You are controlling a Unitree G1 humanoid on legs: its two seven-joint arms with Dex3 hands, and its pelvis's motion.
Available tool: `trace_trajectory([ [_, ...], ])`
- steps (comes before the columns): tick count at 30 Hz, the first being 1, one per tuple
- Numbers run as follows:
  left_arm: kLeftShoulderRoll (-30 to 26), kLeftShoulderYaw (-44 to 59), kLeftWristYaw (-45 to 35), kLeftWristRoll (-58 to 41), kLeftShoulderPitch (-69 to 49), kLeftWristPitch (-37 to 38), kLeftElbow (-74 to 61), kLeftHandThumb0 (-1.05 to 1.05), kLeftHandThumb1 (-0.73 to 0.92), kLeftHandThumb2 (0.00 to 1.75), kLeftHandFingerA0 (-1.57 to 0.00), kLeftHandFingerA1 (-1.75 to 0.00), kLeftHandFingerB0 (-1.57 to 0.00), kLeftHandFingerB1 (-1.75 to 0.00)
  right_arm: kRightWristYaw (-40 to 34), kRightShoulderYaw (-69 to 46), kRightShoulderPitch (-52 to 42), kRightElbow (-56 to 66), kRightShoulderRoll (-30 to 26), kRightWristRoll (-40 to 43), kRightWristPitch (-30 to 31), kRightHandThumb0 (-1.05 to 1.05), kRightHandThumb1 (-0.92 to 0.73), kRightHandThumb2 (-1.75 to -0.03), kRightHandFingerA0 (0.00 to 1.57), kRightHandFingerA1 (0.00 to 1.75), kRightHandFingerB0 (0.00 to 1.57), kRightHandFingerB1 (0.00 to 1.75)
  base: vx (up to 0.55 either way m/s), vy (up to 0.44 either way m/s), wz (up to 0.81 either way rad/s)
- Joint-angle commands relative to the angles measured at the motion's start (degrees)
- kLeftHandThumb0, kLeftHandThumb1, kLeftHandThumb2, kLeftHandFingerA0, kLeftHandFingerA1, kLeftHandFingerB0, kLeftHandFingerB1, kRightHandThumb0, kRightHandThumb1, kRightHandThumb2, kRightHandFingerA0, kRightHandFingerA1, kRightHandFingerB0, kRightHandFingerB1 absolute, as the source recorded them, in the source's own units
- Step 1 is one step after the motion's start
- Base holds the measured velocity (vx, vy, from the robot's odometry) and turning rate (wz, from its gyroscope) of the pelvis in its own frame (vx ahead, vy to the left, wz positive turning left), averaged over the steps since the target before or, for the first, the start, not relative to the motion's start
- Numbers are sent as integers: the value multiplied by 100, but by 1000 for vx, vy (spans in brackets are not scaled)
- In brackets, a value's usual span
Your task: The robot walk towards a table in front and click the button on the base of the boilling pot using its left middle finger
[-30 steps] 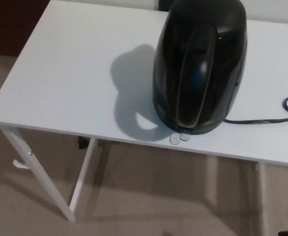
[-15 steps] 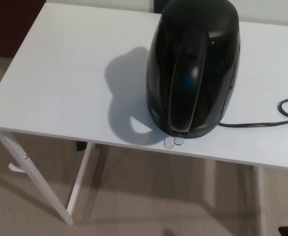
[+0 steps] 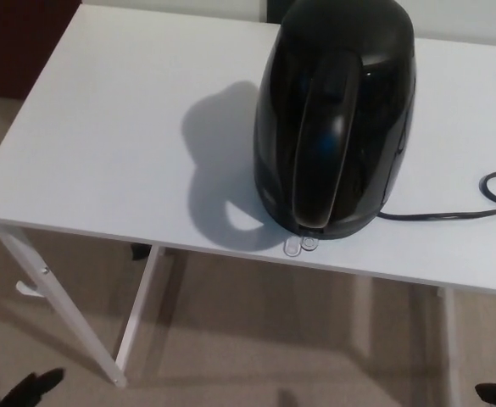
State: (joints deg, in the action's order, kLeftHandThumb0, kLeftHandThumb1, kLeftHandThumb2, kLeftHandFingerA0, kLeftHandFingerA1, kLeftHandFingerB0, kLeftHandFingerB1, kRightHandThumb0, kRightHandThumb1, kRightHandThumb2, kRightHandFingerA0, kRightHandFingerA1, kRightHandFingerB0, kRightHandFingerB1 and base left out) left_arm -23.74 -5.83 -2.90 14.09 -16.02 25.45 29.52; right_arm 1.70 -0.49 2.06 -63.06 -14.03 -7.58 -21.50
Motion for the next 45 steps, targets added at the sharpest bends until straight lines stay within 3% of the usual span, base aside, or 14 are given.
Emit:
trace_trajectory([
  [1,-605,-13,153,2086,-1068,797,-3947,-65,40,75,-6,-41,-4,-26,3,21,158,7,-83,-26,168,-44,-48,-79,59,62,34,51,0,0,0],
  [9,-604,-201,-201,2509,-994,748,-5063,-62,54,57,-15,-30,-12,-25,-34,35,261,-31,-80,-49,187,-45,-47,-79,66,66,34,52,0,0,0],
  [10,-577,-353,-271,2667,-878,747,-5207,-33,29,87,0,-49,0,-47,-53,66,270,-18,-99,-92,197,-40,-59,-57,69,55,40,41,0,0,0],
  [13,-577,-506,-323,2822,-815,681,-5387,-60,50,56,-19,-32,-20,-28,-59,80,266,-8,-103,-107,215,-40,-60,-57,69,53,40,40,0,0,0],
  [14,-526,-691,-281,2996,-697,669,-5393,-30,24,85,-7,-51,-6,-49,-17,47,246,12,-93,-59,177,-45,-47,-80,65,65,34,52,0,0,0],
  [19,-565,-940,-227,3355,-464,486,-5317,-32,25,87,-6,-51,-6,-49,58,28,258,-23,-83,-21,105,-45,-48,-79,65,65,34,52,0,0,0],
  [22,-611,-1062,-242,3521,-317,383,-5259,-63,51,56,-19,-31,-21,-28,46,39,282,-41,-88,-37,185,-44,-49,-79,61,62,34,51,0,0,0],
  [23,-616,-1114,-256,3582,-250,339,-5229,-32,26,87,-6,-51,-5,-49,61,35,286,-36,-81,-27,201,-44,-49,-79,59,61,33,50,0,0,0],
  [24,-646,-1160,-302,3630,-176,306,-5190,-61,52,56,-19,-32,-20,-28,38,45,290,-46,-77,-42,203,-44,-49,-79,60,62,33,50,0,0,0],
  [25,-665,-1208,-340,3681,-99,265,-5131,-31,27,88,-6,-51,-6,-49,22,51,292,-50,-73,-51,206,-43,-49,-79,61,62,34,50,0,0,0],
  [36,-646,-1696,-472,3902,840,-44,-4497,-31,27,88,-6,-51,-6,-49,-4,100,354,-70,-51,-94,243,-44,-48,-79,60,62,33,51,0,0,0],
  [38,-639,-1762,-554,3972,986,-129,-4473,-62,54,57,-20,-31,-20,-28,-2,94,371,-71,-41,-81,231,-37,-61,-58,67,53,39,41,0,0,0],
  [42,-568,-1891,-578,4103,1202,-244,-4363,-32,27,88,-6,-51,-6,-49,-12,84,396,-33,-15,-69,264,-42,-47,-78,61,64,32,50,0,0,0],
  [45,-551,-2028,-700,4282,1338,-356,-4313,-63,55,57,-18,-29,-18,-28,74,72,378,-39,-23,-41,219,-42,-47,-79,59,64,31,51,0,0,0],
])
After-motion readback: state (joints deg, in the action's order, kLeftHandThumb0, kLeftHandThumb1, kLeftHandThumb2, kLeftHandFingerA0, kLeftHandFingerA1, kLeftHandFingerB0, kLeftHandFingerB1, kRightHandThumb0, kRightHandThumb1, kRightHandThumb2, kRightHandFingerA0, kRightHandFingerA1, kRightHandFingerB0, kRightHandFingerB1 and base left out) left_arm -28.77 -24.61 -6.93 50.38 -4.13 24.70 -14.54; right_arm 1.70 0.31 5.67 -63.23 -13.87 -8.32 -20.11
